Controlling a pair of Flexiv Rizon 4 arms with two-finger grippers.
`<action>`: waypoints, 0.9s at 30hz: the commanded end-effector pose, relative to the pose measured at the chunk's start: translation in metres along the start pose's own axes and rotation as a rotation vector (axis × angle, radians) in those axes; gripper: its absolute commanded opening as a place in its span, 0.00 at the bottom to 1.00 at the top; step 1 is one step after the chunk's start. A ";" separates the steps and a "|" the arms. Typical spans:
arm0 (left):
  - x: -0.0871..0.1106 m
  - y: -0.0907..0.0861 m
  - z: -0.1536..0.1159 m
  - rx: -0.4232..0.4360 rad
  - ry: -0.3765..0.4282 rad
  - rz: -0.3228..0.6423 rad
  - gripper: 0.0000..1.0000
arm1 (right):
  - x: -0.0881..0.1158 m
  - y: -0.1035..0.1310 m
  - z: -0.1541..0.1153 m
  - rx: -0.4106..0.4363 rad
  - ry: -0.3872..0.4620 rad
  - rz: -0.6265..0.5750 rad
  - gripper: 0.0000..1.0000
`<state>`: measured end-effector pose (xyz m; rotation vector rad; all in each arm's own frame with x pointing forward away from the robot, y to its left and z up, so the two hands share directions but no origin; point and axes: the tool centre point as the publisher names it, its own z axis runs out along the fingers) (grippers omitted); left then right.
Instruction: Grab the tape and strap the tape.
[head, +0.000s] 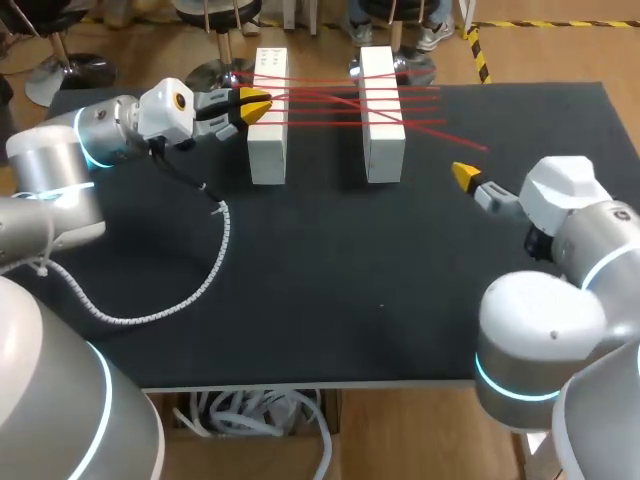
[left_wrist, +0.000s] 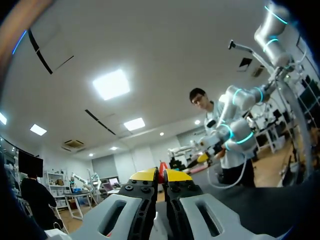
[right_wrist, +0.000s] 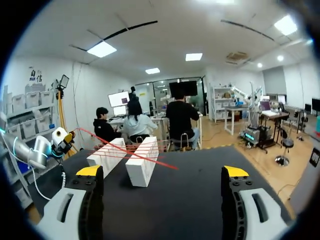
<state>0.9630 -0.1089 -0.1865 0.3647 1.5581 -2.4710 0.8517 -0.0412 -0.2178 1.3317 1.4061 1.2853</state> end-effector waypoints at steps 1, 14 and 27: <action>0.000 0.001 -0.001 0.003 0.001 0.001 0.00 | 0.007 -0.006 0.003 -0.043 -0.038 -0.016 1.00; 0.000 0.001 -0.001 0.003 0.001 0.001 0.00 | 0.007 -0.006 0.003 -0.043 -0.038 -0.016 1.00; 0.000 0.001 -0.001 0.003 0.001 0.001 0.00 | 0.016 -0.026 0.016 0.324 -0.143 0.613 1.00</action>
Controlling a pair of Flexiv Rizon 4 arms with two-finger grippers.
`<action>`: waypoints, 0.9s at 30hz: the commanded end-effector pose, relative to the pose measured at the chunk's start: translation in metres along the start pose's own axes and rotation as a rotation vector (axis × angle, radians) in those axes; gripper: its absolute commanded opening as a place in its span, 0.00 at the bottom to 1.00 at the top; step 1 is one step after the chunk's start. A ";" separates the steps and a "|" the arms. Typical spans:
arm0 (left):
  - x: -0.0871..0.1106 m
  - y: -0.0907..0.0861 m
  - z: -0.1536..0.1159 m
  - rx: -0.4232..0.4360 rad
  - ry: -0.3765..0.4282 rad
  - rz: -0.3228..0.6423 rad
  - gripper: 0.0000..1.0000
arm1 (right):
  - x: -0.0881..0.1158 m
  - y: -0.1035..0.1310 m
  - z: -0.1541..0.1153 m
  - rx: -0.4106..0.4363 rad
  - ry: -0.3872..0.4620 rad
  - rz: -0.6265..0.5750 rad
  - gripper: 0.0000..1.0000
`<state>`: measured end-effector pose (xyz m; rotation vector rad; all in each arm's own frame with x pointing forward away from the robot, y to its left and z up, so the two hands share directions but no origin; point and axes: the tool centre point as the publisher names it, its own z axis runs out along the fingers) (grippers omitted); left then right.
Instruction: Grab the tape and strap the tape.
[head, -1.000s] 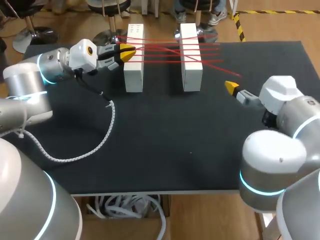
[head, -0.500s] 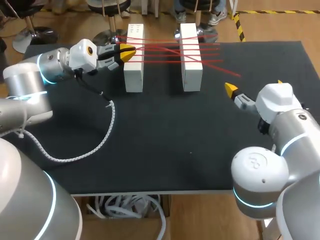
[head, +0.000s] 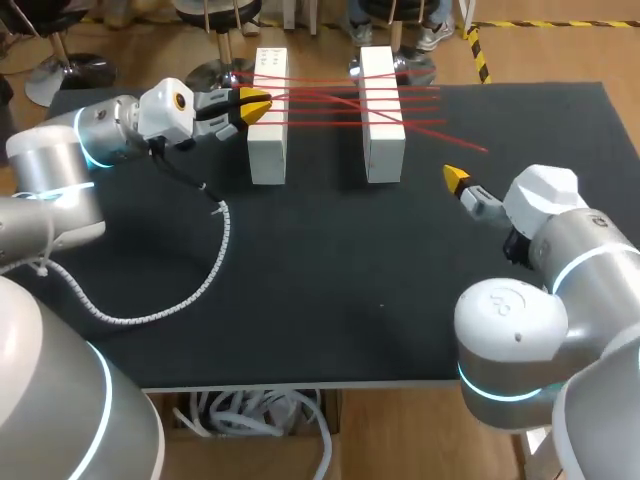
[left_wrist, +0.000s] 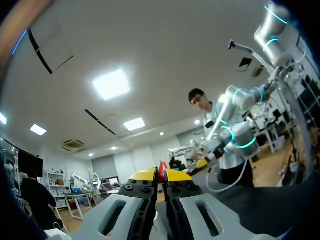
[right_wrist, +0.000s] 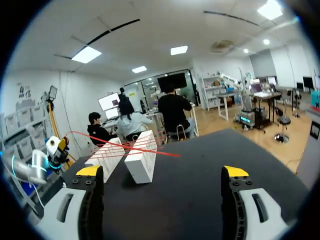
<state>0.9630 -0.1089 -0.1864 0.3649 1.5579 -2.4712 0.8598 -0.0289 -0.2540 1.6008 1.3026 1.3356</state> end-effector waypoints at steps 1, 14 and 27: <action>0.000 0.001 -0.001 0.003 0.001 0.001 0.00 | 0.011 0.005 -0.001 0.257 -0.111 0.416 1.00; 0.000 0.001 -0.001 0.003 0.001 0.001 0.00 | 0.016 -0.024 -0.016 0.299 -0.271 0.560 1.00; 0.000 0.001 -0.001 0.003 0.001 0.001 0.00 | 0.016 -0.024 -0.016 0.299 -0.271 0.560 1.00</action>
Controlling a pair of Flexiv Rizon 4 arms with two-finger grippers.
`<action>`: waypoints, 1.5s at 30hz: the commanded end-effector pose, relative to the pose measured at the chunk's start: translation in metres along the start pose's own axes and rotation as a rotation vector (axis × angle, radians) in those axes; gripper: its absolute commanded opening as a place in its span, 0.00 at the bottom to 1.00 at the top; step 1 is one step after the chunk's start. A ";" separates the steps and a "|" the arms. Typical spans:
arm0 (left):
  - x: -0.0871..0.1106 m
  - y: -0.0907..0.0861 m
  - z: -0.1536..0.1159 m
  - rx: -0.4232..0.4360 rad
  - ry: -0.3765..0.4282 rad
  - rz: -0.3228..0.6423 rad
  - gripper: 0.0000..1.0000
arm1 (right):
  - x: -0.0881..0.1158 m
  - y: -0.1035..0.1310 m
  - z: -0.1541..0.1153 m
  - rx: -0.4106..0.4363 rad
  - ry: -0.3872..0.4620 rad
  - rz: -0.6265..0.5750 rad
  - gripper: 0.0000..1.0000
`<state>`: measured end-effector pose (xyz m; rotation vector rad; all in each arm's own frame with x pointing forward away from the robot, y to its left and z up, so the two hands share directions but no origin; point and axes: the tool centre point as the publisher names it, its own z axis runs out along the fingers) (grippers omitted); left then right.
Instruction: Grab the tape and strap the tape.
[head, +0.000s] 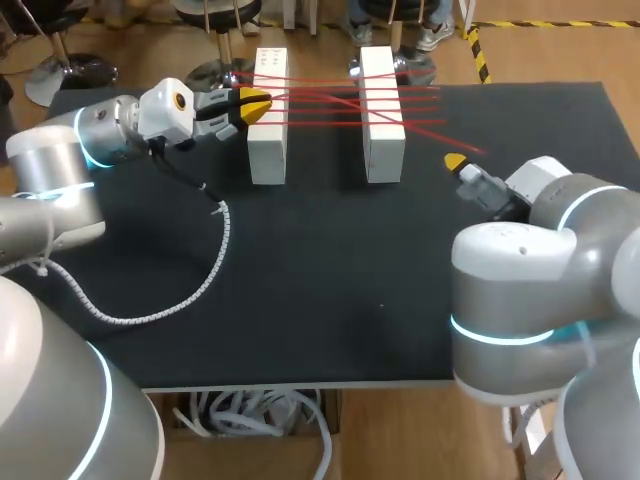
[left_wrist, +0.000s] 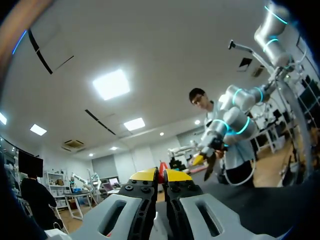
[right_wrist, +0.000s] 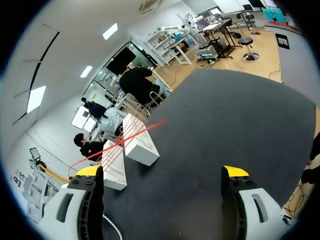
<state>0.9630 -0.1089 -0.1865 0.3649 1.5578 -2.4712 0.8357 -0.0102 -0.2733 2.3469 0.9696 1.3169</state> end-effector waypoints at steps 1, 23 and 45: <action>0.000 0.001 -0.001 0.003 0.001 0.001 0.00 | 0.005 0.003 -0.001 0.009 -0.086 -0.001 1.00; 0.000 0.001 -0.001 0.003 0.001 0.001 0.00 | 0.011 -0.005 -0.002 -0.138 0.313 0.792 1.00; 0.000 0.001 -0.001 0.003 0.001 0.001 0.00 | 0.061 0.011 0.030 -0.158 0.351 0.843 1.00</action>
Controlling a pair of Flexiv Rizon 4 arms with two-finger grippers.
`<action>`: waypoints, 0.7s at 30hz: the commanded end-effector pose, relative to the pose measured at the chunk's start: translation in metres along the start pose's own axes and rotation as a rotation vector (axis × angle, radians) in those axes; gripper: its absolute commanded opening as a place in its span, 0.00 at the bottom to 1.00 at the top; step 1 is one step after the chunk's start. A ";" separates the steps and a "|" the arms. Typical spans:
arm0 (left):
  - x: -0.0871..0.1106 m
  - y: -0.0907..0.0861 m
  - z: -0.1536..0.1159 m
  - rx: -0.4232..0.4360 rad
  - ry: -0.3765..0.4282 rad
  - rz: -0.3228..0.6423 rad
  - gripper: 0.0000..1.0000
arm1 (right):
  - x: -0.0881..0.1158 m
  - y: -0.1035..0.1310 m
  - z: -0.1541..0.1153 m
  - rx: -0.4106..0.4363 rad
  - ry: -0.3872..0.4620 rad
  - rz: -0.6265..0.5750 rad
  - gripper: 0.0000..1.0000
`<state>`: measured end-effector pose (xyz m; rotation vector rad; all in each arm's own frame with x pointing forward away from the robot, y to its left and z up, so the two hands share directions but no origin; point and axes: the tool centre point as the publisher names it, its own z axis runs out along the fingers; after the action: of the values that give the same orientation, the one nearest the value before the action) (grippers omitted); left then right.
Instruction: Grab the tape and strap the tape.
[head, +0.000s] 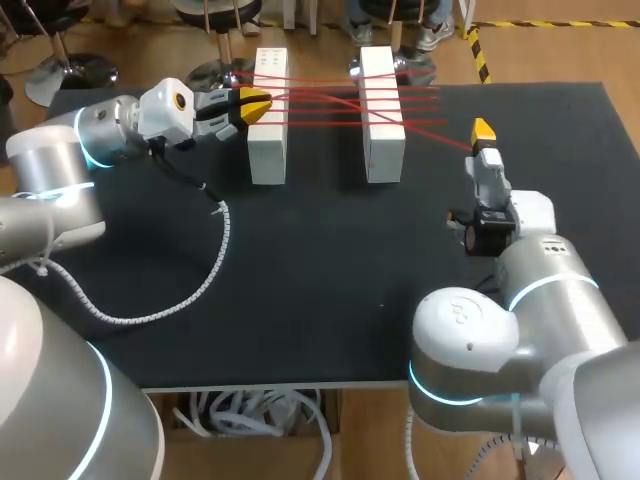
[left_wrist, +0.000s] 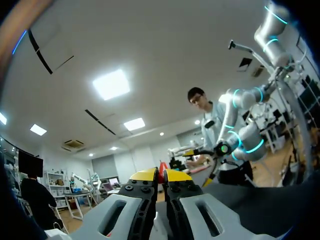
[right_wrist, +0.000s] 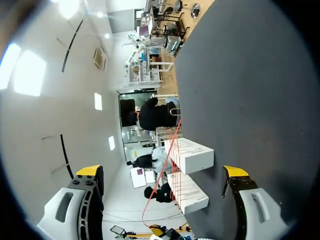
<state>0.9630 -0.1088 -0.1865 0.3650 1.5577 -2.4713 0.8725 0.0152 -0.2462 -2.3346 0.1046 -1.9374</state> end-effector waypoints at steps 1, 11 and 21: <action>0.000 0.001 -0.001 0.002 0.001 0.001 0.00 | 0.003 -0.012 0.017 -0.004 -0.035 0.023 1.00; 0.000 0.001 -0.001 0.002 0.001 0.001 0.00 | 0.007 -0.035 0.052 -0.046 -0.202 0.174 1.00; 0.000 0.001 -0.001 0.002 0.001 0.001 0.00 | 0.010 -0.013 0.086 -0.125 -0.170 0.206 1.00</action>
<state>0.9630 -0.1088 -0.1865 0.3651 1.5576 -2.4714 0.9445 0.0276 -0.2517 -2.3954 0.3970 -1.6803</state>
